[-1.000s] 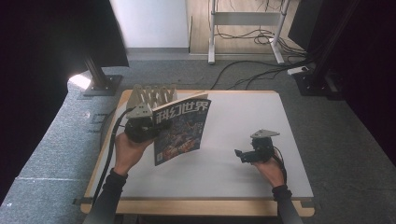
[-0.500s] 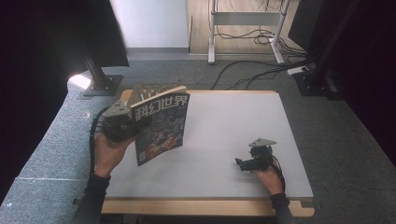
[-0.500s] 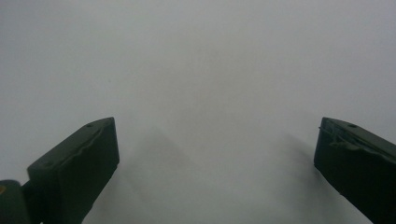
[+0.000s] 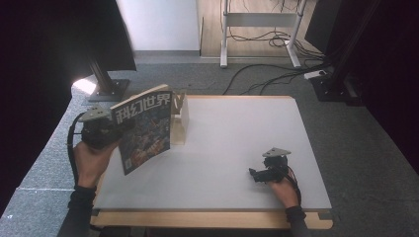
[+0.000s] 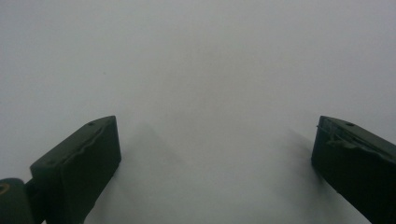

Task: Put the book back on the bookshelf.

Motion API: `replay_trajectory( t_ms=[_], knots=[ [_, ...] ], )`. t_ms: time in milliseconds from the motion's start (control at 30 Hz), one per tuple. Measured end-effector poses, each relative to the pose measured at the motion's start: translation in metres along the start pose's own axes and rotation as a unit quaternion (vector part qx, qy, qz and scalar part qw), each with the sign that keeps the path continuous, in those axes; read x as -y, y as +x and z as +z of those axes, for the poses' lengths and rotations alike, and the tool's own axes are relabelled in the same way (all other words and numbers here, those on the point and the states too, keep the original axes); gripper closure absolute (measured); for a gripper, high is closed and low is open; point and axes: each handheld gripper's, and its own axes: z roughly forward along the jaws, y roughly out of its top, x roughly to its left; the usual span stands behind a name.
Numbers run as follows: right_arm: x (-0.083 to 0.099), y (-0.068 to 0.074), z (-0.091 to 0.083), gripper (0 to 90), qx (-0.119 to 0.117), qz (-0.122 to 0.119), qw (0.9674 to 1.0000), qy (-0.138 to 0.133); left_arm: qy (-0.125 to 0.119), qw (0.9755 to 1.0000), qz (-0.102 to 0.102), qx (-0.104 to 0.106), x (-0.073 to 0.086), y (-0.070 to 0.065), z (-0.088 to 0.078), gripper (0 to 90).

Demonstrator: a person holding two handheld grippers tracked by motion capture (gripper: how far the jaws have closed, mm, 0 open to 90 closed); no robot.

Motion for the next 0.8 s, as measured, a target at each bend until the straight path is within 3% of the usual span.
replay_trajectory(
  t_ms=[300, 567, 800],
  knots=[
    [0.000, 0.000, 0.000, 0.6, 0.000, 0.000, 1.0000, 0.000, -0.001, 0.9987, -0.029, -0.042, 0.004, 0.026, -0.005, 82.7],
    [0.000, 0.000, 0.000, 0.6, -0.001, 0.001, 1.0000, 0.000, -0.003, 0.9970, -0.052, -0.058, 0.000, 0.039, 0.020, 82.6],
    [0.000, 0.000, 0.000, 0.6, -0.001, 0.002, 1.0000, -0.001, -0.009, 0.9958, -0.059, -0.069, -0.008, 0.044, 0.049, 82.6]
  ],
)
